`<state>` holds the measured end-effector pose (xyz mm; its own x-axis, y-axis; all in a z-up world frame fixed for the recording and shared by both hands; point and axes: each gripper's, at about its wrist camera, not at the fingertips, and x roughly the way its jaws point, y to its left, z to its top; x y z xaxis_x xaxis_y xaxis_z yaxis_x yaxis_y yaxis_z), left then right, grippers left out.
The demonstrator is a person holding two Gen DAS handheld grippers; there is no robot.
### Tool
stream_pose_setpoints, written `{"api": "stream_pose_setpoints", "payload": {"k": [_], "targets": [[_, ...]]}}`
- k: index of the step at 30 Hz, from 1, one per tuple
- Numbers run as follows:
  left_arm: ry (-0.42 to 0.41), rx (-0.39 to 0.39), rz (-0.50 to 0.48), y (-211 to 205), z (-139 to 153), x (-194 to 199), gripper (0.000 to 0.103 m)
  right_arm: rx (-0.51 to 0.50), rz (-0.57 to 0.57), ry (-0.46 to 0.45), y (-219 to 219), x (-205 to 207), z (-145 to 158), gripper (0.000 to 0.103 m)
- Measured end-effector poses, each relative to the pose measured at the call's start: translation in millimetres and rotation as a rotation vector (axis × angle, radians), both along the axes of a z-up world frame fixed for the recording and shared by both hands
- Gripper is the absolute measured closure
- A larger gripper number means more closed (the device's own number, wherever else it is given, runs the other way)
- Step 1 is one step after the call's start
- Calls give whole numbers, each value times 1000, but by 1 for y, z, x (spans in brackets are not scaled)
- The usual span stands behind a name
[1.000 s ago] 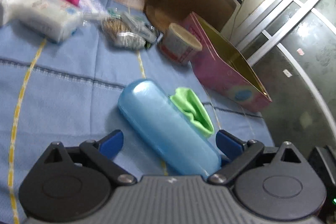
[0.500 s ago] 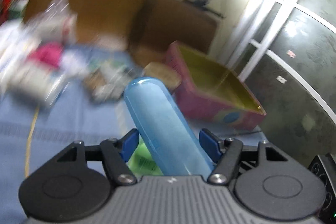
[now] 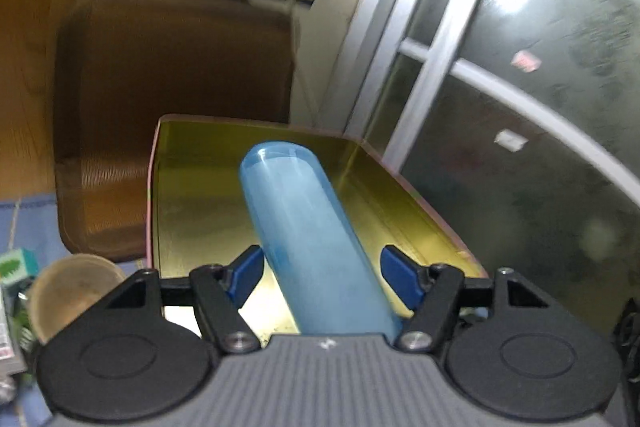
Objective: Organize soft objects
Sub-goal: 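Grasp the light-blue case with the left gripper and lower it into the pink tin, then grasp the green cloth with the left gripper and carry it to the tin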
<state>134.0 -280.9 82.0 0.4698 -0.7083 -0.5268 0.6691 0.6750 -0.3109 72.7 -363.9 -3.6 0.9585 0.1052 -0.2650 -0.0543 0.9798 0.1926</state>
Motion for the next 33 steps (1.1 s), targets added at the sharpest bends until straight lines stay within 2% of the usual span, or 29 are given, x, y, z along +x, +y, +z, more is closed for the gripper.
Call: {"api": "stream_pose_setpoints", "payload": {"k": [5,8,10,13,15,17,21,25,27,29,30,31,33], "targets": [[42,39,47,-7,-21,14,34,-5,-37,43,-1,34,-10,46],[33,33,49,6,-14,11,34,-23,-71,35,3,35,-14,45],[16,16,34,27,-2,2,34,-3,-87,4,2,23,-12,45],[-23,-56,18,82,13,-28,34,69,-65,-44,9,-13,-15,46],[-52,-61,48,122,12,-52,34,102,34,-44,23,-35,-19,47],[-41,-58,96,161,2,-71,34,110,135,-18,44,-52,-29,48],[69,-26,182,218,-28,-90,34,33,286,50,95,-66,-45,53],[114,-35,227,251,-43,-102,34,-102,319,106,137,-55,-52,53],[139,-57,226,261,-49,-102,29,-128,312,154,155,-55,-61,53],[160,-70,222,265,-54,-101,18,-169,307,142,170,-57,-62,54],[161,-67,218,263,-56,-101,18,-199,298,136,179,-57,-61,63],[164,-58,210,263,-58,-100,18,-211,296,135,184,-57,-61,85],[184,-50,197,261,-62,-98,18,-182,313,141,190,-58,-58,91]]}}
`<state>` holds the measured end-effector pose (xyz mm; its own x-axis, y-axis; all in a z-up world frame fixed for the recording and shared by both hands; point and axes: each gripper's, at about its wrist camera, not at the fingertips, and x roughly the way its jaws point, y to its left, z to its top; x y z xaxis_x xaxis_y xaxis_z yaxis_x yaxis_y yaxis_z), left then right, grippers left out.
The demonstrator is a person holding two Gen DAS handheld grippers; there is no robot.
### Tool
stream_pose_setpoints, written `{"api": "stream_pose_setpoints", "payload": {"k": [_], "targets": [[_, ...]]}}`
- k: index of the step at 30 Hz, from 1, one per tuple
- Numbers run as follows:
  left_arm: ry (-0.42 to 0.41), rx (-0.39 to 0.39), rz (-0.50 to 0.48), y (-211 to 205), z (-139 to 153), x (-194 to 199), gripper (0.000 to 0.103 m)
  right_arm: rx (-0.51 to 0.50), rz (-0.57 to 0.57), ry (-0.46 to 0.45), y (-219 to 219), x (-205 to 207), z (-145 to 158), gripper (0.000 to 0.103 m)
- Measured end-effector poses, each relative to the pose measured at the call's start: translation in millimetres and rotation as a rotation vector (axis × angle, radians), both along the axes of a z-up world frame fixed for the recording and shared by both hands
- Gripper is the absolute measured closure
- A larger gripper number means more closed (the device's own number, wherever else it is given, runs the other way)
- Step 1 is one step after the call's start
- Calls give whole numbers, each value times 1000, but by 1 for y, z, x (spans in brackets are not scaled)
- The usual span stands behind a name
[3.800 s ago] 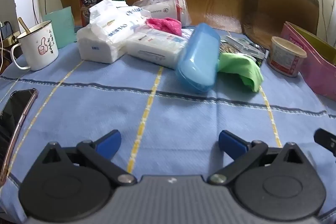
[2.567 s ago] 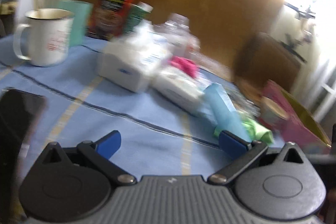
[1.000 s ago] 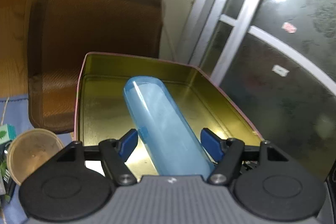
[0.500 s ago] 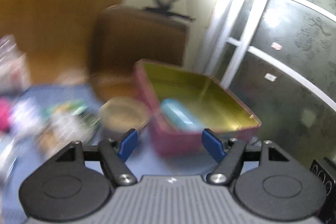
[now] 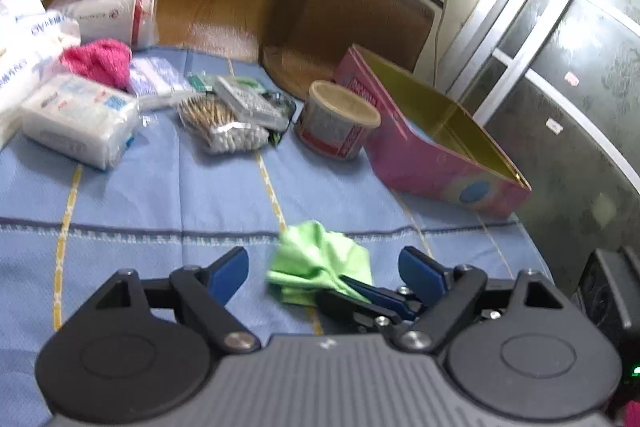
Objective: Organize soft objects
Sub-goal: 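Grasp the green cloth with the left gripper and carry it to the tin, then open the left gripper over the tin and withdraw it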
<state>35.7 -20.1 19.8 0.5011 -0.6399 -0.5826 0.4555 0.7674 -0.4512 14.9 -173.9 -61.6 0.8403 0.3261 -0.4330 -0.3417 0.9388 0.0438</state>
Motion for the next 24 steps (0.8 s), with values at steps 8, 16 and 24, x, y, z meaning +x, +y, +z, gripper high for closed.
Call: {"api": "stream_pose_setpoints", "payload": {"k": [8,16,24], "targets": [[109,-79,-22,-8,-7,12,68,-18,73,-127,12,-21,6,93],[-69,-25,-215,-137,52,48,70,-62,-173,-326,-65,-20,35,93],[-76,-39,-343,-291,56,88,68,-24,-452,-341,-198,3,57,93]]}}
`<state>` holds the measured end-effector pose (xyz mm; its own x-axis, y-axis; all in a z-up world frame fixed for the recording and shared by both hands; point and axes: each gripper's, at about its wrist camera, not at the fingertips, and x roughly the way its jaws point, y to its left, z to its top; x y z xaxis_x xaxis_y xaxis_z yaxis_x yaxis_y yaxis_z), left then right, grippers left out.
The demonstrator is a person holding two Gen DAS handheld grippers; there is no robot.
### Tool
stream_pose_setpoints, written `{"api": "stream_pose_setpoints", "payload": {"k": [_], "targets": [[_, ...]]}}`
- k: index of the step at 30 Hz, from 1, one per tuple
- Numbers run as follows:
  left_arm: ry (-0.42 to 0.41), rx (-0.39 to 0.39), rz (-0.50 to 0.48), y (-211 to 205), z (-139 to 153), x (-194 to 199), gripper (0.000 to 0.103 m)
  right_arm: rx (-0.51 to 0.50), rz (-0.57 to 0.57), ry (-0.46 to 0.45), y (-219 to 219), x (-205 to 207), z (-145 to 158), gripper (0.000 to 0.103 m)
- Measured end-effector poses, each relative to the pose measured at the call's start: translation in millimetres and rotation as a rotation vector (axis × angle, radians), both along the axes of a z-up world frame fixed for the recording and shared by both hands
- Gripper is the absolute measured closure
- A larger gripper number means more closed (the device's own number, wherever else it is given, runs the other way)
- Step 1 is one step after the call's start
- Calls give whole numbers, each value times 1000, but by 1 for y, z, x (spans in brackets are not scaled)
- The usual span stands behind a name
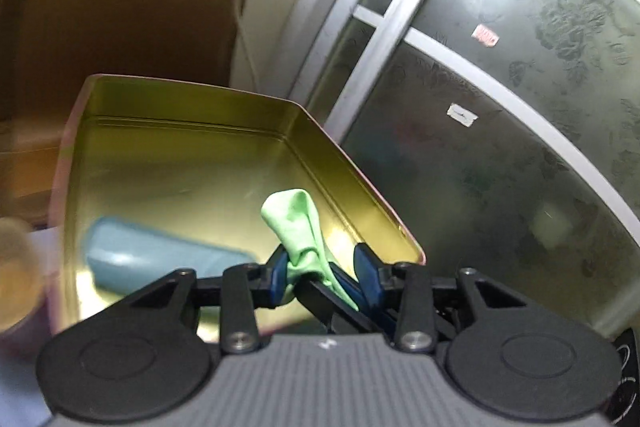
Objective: Organize soft objects
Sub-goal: 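Open the left gripper over the tin and withdraw it, then grasp the small white boxed item with the left gripper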
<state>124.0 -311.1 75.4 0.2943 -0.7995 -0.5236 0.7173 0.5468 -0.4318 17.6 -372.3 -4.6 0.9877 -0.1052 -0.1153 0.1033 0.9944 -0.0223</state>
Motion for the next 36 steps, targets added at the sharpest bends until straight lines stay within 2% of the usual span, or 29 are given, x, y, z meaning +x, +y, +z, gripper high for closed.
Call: {"api": "stream_pose_setpoints", "payload": {"k": [4,6,7,9,11,13,17,18,19,21,25,28,32,34,36], "targets": [[4,36,13,-37,-14,17,63,7,-51,53,-34,23,-5,93],[-4,71,41,-47,-18,21,44,-7,-74,85,-41,31,-9,93],[-18,85,65,-48,-19,21,30,-16,-90,95,-42,35,-10,91],[-72,95,88,-44,-18,15,22,-23,-119,105,-45,36,-13,86],[-134,106,106,-38,-13,7,2,-1,-125,95,-47,31,-12,82],[-177,85,128,-21,-4,0,1,30,-134,77,-43,19,-11,59],[-261,37,151,16,18,-24,0,43,-146,36,-34,-1,-7,58],[-281,36,157,26,21,-29,0,52,-153,29,-31,-6,-7,54],[-296,40,167,39,25,-34,0,61,-155,22,-27,-9,-7,42],[-308,38,194,66,27,-41,0,74,-164,10,-16,-15,-8,34],[-300,57,287,148,14,-54,0,115,-135,4,-1,-21,-6,34],[-295,88,396,218,-5,-60,0,175,-11,2,19,-26,-3,35],[-307,194,571,297,-36,-63,1,246,251,117,61,-3,0,41],[-299,246,643,323,-50,-58,1,259,333,182,89,17,0,41],[-276,262,684,343,-62,-56,1,248,365,218,114,44,0,40]]}}
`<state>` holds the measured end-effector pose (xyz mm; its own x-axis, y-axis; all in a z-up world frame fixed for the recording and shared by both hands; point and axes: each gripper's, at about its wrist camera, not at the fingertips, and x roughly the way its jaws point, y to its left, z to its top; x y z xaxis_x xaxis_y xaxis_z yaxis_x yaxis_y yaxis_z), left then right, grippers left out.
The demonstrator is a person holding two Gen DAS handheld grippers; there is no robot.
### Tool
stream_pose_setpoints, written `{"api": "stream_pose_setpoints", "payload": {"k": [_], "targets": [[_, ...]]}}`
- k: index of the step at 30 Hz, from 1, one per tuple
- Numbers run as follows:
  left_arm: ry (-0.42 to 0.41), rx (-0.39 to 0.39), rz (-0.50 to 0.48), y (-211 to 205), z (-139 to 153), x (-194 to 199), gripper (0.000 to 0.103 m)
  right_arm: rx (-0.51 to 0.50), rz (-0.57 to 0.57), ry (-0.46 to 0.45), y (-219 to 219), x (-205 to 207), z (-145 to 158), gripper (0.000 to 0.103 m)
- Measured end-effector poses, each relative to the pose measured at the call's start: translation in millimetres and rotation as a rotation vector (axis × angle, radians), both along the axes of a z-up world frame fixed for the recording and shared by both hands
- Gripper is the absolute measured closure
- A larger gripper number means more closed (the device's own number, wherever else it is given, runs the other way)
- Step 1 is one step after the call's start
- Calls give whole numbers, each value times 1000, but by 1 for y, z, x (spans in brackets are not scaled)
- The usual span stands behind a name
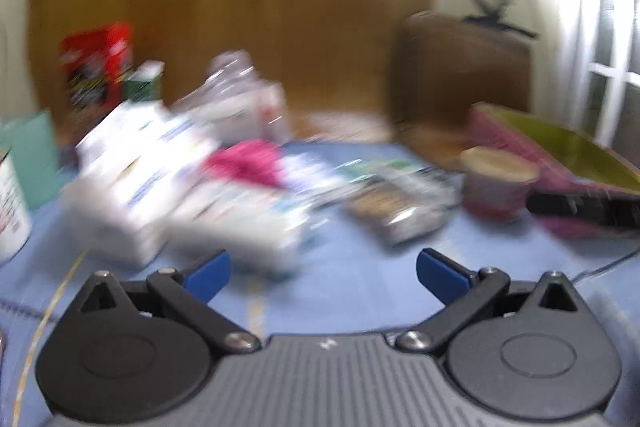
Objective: Organize soft objects
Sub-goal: 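Grasp the small white boxed item with the left gripper, then carry the white box into the pink tin and open the left gripper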
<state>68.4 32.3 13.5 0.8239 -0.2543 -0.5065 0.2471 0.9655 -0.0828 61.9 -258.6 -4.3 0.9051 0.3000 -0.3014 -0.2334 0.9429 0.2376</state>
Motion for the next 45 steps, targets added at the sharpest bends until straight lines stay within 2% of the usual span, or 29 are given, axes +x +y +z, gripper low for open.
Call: {"api": "stream_pose_setpoints", "payload": {"k": [2,4,9,12,15,18,22,26,28,31,33,36,37,38,39,40,42,45], "targets": [[39,-34,35,13,-10,5,2,-30,6,10,17,27,-2,40],[66,-108,45,26,-11,8,3,-52,-9,28,31,49,-2,40],[82,-142,60,32,-12,8,3,-67,-40,68,52,82,-10,33],[86,-140,60,29,-12,11,3,-89,-45,95,58,96,-15,33],[90,-147,56,31,-13,13,3,-79,-16,123,61,101,-21,45],[91,-155,54,32,-14,15,3,-63,-14,126,59,86,-18,45],[101,-160,41,33,-15,15,4,-77,21,117,50,41,-21,45],[144,-171,1,27,-14,13,19,-123,51,131,35,-14,-35,45],[167,-220,-61,15,-8,3,21,-159,45,132,26,-41,-44,45],[245,-316,-237,-22,0,-9,21,-171,13,118,12,-74,-52,45],[331,-329,-334,-55,1,-12,21,-129,0,117,3,-87,-55,45],[459,-314,-407,-96,-6,-15,28,3,-10,129,-12,-95,-60,45],[454,-301,-410,-107,-6,-18,28,63,-7,134,-19,-97,-62,45],[448,-278,-406,-115,-5,-21,33,124,-1,140,-25,-98,-65,45],[452,-267,-414,-122,-5,-21,43,186,14,146,-32,-100,-68,45],[479,-275,-436,-130,-6,-21,70,226,24,148,-37,-101,-70,45],[524,-293,-454,-144,-5,-18,74,262,28,143,-43,-103,-73,45],[475,-266,-507,-175,17,-18,74,225,-26,79,-52,-111,-67,45]]}}
